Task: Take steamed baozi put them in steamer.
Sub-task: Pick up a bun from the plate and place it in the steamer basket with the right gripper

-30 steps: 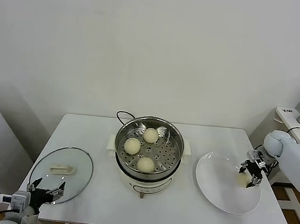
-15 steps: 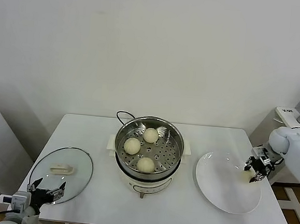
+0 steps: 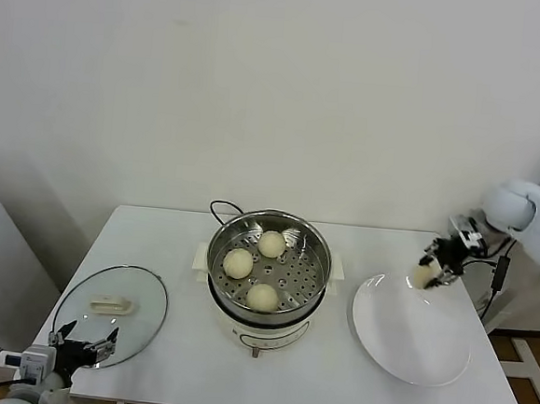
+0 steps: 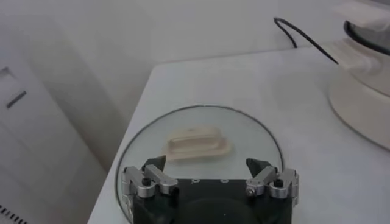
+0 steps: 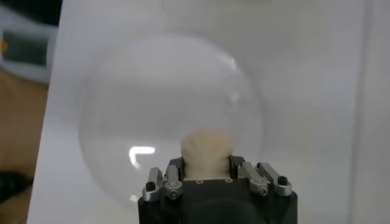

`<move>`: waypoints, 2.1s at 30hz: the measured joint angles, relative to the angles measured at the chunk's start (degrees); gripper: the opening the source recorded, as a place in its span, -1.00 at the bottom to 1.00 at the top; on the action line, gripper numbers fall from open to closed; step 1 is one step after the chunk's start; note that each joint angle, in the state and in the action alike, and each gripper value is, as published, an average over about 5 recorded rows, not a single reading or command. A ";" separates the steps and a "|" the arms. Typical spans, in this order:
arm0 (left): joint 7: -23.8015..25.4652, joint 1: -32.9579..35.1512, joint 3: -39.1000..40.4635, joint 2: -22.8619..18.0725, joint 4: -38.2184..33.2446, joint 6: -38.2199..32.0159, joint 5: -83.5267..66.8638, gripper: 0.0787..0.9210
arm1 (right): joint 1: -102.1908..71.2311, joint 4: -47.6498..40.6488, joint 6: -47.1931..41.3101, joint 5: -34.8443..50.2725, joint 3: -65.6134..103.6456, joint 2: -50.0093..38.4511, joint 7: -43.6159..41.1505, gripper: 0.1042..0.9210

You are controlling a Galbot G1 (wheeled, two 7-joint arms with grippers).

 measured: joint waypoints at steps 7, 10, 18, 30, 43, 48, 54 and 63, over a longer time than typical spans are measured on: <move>0.00 0.02 0.14 0.19 0.03 -0.08 0.11 0.77 | 10.55 6.23 -7.80 13.09 -10.06 4.51 3.02 -0.13; 0.01 0.10 0.19 0.20 0.15 -0.19 0.13 0.77 | 13.27 7.74 -11.04 18.29 -12.48 7.27 4.63 -0.13; 0.04 -0.05 0.34 0.23 0.21 -0.28 0.15 0.77 | 16.99 9.87 -18.16 28.12 -15.65 14.58 8.71 -0.13; 0.05 -0.01 0.37 -0.04 0.27 -0.44 0.17 0.77 | 15.49 11.58 -25.34 33.12 -16.54 22.32 15.45 -0.13; 0.06 0.13 0.25 -0.27 0.27 -0.50 0.19 0.77 | 10.44 11.25 -29.04 31.61 -16.47 25.91 20.11 -0.13; 0.06 0.18 0.21 -0.48 0.27 -0.52 0.20 0.77 | 8.44 10.95 -29.84 30.76 -15.81 26.72 21.74 -0.13; 0.08 0.43 -0.04 -0.51 0.29 -0.76 0.20 0.77 | 6.60 10.48 -30.41 30.21 -15.25 27.12 23.15 0.13; 0.11 0.47 -0.14 -0.75 0.36 -0.93 0.20 0.77 | 5.99 9.89 -30.69 31.11 -13.25 26.33 24.58 0.70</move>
